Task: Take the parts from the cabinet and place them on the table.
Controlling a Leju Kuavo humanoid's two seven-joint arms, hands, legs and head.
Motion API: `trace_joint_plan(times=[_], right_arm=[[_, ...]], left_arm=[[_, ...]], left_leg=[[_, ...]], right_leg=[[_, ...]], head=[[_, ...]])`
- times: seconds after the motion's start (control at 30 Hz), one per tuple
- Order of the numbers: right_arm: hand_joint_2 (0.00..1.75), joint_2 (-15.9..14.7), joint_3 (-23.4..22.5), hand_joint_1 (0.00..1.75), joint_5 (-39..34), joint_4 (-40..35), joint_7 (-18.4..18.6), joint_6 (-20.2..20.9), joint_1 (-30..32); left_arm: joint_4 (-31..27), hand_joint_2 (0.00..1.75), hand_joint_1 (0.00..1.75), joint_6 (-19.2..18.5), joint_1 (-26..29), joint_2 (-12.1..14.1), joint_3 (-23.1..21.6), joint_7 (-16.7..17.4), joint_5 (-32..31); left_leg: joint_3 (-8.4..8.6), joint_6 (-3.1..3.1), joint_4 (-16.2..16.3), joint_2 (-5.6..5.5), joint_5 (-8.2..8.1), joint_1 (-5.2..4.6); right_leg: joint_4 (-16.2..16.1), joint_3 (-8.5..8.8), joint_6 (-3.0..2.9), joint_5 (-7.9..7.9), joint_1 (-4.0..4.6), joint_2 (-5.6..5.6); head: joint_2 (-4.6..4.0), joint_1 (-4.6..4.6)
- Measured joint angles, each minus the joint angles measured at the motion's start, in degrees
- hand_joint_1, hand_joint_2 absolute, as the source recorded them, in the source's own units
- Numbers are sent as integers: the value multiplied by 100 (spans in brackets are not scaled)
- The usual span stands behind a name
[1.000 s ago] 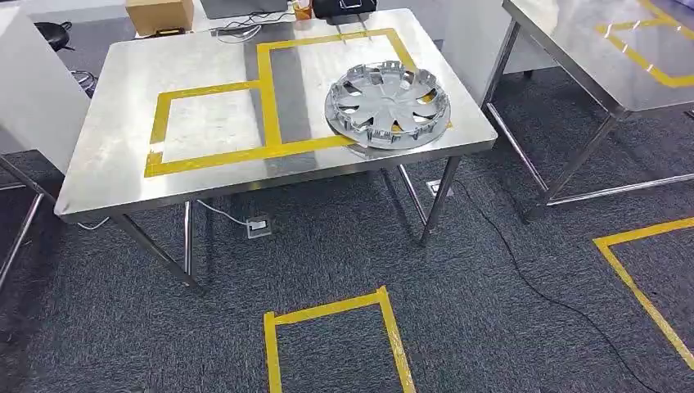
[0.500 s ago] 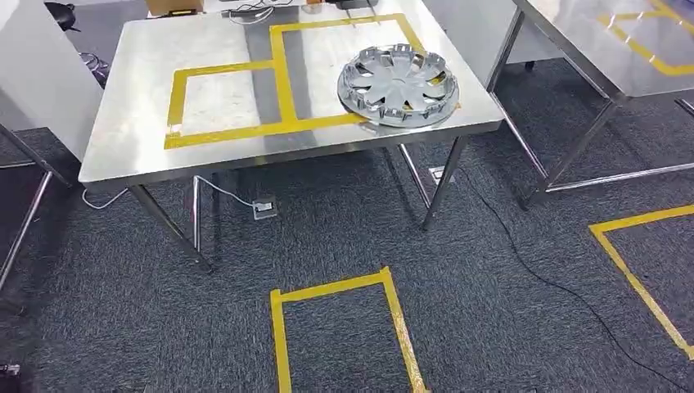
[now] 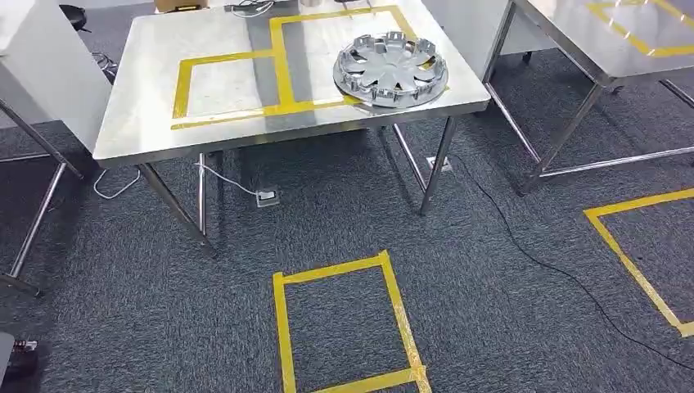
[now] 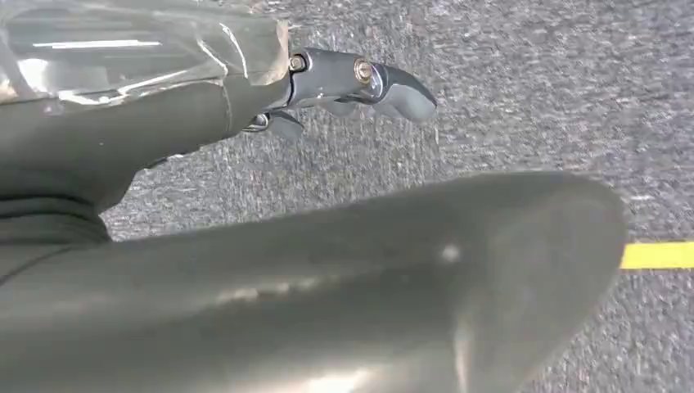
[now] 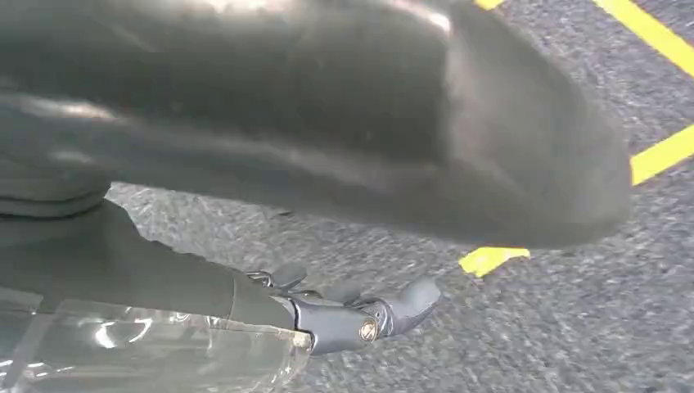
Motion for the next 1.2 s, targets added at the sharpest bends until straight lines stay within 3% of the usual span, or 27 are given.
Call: trace_joint_plan(times=[0.03, 0.1, 0.13, 0.17, 0.23, 0.27, 0.3, 0.33, 0.37, 0.4, 0.43, 0.47, 0.5, 0.53, 0.6, 0.67, 0.83, 0.87, 0.9, 0.93, 0.97, 1.03, 1.07, 1.1, 1.2], right_arm=[[0, 2, -2, 0, 9, 7, 0, 11, -3], [0, 2, -22, 0, 26, 24, 0, 24, -22], [0, 7, -35, 0, 59, 35, -2, 31, -20], [0, 2, -55, 0, 81, 46, -4, 33, -11], [0, 0, -70, 0, 98, 70, -9, 37, -4], [0, -2, -72, 0, 98, 85, -9, 37, -7], [0, -4, -76, 0, 100, 92, -9, 37, -9], [0, -7, -81, 0, 107, 103, -13, 37, -9], [0, -11, -83, 0, 118, 114, -17, 37, -11], [0, -15, -87, 0, 140, 127, -20, 37, -12], [0, -20, -94, 0, 164, 138, -20, 37, -17], [0, -24, -107, 0, 179, 142, -22, 37, -31], [0, -33, -122, 0, 195, 142, -22, 37, -50], [0, -42, -140, 0, 210, 148, -22, 35, -73], [0, -42, -164, 0, 229, 175, -24, -2, -74], [0, -46, -194, 0, 267, 212, -18, -57, -80], [0, -46, -197, 0, 269, 219, -17, -64, -80], [0, -52, -221, 0, 297, 269, -13, -177, -105], [0, -52, -225, 0, 304, 295, -9, -214, -105], [0, -50, -251, 0, 343, 487, 0, -583, -131], [0, -50, -260, 0, 354, 549, 0, -678, -145], [0, -52, -282, 0, 361, 638, 0, -761, -154], [0, -52, -286, 0, 363, 667, 0, -769, -164], [0, -57, -289, 0, 363, 678, 0, -772, -171], [0, -59, -304, 0, 365, 732, 0, -822, -211]], left_arm=[[7, 0, 0, 13, 0, 7, -9, -9, 0], [37, 0, 0, 41, 7, 13, -13, -11, 6], [50, 0, 0, 48, 7, 20, -20, -9, 7], [61, 0, 0, 70, 9, 15, -26, -9, 9], [79, 0, 0, 92, 1, 31, -39, -11, 13], [92, 0, 0, 92, 9, 31, -39, -9, 13], [103, 0, 0, 92, 9, 33, -39, -9, 13], [111, 0, 0, 101, 9, 33, -39, -9, 15], [127, 0, 0, 109, 10, 35, -41, -9, 22], [142, 0, 0, 122, 9, 37, -44, -9, 52], [153, 0, 0, 144, 10, 37, -48, -2, 83], [164, 0, 0, 157, 10, 37, -57, 11, 105], [175, 0, 0, 168, 10, 37, -72, 15, 122], [190, 0, 0, 207, 8, 39, -100, 18, 136], [221, 0, 0, 262, 9, 48, -109, 28, 182], [266, 0, 0, 312, 12, 52, -120, 44, 192], [271, 0, 0, 321, 16, 53, -120, 46, 195], [326, 0, 0, 424, 21, 72, -125, 59, 225], [356, 0, 0, 479, 22, 85, -122, 70, 247], [563, 0, 0, 756, 4, 166, -144, 79, 315], [628, 0, 0, 826, 1, 195, -157, 79, 328], [723, 0, 0, 878, -13, 240, -210, 79, 363], [750, 0, 0, 885, -29, 254, -232, 79, 369], [789, 0, 0, 887, -51, 262, -251, 79, 369], [868, 0, 0, 940, -55, 293, -264, 77, 391]], left_leg=[[140, 32, -278, -18, -69, -31], [19, 108, -209, -10, -18, -81], [-14, 180, -231, -2, 41, -90], [-63, 259, -297, 30, 145, -31], [-224, 358, -298, 47, 283, -58], [-318, 364, -296, 52, 356, -74], [-393, 373, -289, 59, 434, -96], [-484, 377, -281, 66, 501, -116], [-576, 379, -270, 68, 566, -132], [-657, 378, -252, 72, 620, -144], [-738, 371, -231, 71, 662, -155], [-810, 361, -197, 70, 707, -166], [-867, 345, -166, 74, 748, -160], [-917, 312, -147, 84, 794, -193], [-941, 247, -186, 91, 910, -148], [-979, 191, -192, 87, 996, -150], [-990, 181, -194, 81, 1004, -161], [-1074, 115, -29, 48, 666, -122], [-1133, 89, 235, 43, 345, -96], [-1317, -28, 1612, 42, -316, -15], [-1153, -44, 1510, 44, -139, 12], [-555, -56, 737, 43, 224, 44], [-232, -61, 219, 29, 169, 53], [-54, -55, -62, -11, 20, 7], [-131, 55, -100, -14, 79, -43]], right_leg=[[4, -16, 36, 43, 12, -4], [-39, -31, 122, 159, -14, -12], [-67, -35, 171, 217, -6, -6], [-22, -80, 183, 186, -28, -8], [464, -295, 59, -389, -23, 3], [920, -422, 15, -720, -23, 4], [1414, -532, 10, -976, -22, 4], [1736, -556, 50, -1045, -23, 4], [1827, -480, 110, -966, -22, 4], [1674, -289, 167, -821, -19, 3], [1303, 4, 198, -662, -11, 3], [751, 386, 184, -552, 2, 3], [177, 757, 104, -613, 29, 0], [-247, 969, 47, -749, 61, 1], [-190, 827, 33, -653, 96, 5], [-211, 761, -44, -584, 99, 2], [-226, 755, -59, -560, 76, 2], [-235, 694, -126, -465, 34, -21], [-226, 650, -165, -422, 34, -29], [-146, 375, -148, -243, 28, -33], [-105, 313, -125, -196, 22, -32], [-8, 144, -73, -139, -11, -25], [44, 82, -40, -118, -13, -28], [54, 21, 14, -81, 12, -29], [29, -21, 152, 82, -16, -29]], head=[[0, 22], [0, -11], [0, -4], [0, 2], [0, 44], [0, 57], [0, 52], [0, 63], [0, 57], [0, 63], [0, 61], [0, 61], [0, 59], [0, 53], [0, 50], [0, 52], [0, 57], [0, 55], [0, 22], [0, 13], [0, 15], [0, 13], [0, 11], [0, 7], [0, 20]])
